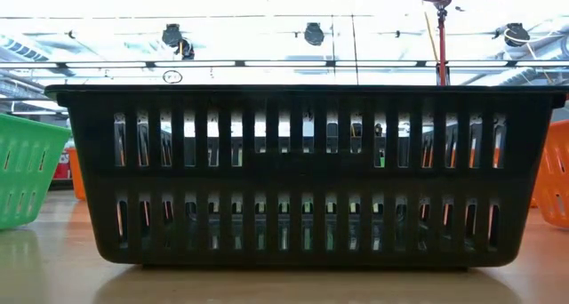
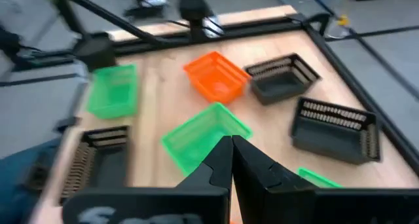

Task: Stack baskets by color
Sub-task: Stack the top green bin on top of the bottom green bin

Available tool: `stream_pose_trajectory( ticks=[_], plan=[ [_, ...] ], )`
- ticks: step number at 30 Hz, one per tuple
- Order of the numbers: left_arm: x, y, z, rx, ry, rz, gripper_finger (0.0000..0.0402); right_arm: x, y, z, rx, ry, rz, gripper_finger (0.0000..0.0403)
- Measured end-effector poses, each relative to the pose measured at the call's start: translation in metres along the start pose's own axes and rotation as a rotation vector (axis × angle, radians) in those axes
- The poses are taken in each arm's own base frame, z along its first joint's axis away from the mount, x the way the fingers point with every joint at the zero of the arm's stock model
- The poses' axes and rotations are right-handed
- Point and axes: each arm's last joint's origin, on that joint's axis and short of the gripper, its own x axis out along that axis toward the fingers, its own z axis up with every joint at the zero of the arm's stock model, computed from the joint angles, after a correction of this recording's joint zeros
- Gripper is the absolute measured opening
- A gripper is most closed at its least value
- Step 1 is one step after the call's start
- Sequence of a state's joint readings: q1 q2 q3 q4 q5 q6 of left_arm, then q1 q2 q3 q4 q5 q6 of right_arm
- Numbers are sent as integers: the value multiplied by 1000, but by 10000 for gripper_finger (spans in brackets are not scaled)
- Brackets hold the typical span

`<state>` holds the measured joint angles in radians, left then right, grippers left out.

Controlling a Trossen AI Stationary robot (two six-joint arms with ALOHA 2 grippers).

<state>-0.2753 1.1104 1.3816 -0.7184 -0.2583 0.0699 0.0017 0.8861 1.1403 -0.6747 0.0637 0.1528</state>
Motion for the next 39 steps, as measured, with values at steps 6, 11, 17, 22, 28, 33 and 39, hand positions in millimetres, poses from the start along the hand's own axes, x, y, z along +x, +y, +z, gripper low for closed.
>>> stream_pose_trajectory(
  ticks=[6,11,17,22,28,33,39],
  plan=[
    [28,-12,-15,46,38,48,35,42,-6,-32,-79,62,-110,4],
    [40,-15,-28,82,50,62,35,67,-14,-41,-135,177,-170,4],
    [40,-11,-28,80,49,75,35,84,-32,-37,-296,369,-206,7],
    [40,-11,-28,80,49,76,35,91,-52,-26,-351,520,-161,26],
    [40,-11,-28,81,50,75,35,100,-77,-25,-404,596,-148,46],
    [40,-11,-28,81,51,75,35,106,-92,-33,-412,678,-94,55],
    [40,-11,-28,80,51,75,35,119,-105,-47,-402,800,-39,69]
  ],
)
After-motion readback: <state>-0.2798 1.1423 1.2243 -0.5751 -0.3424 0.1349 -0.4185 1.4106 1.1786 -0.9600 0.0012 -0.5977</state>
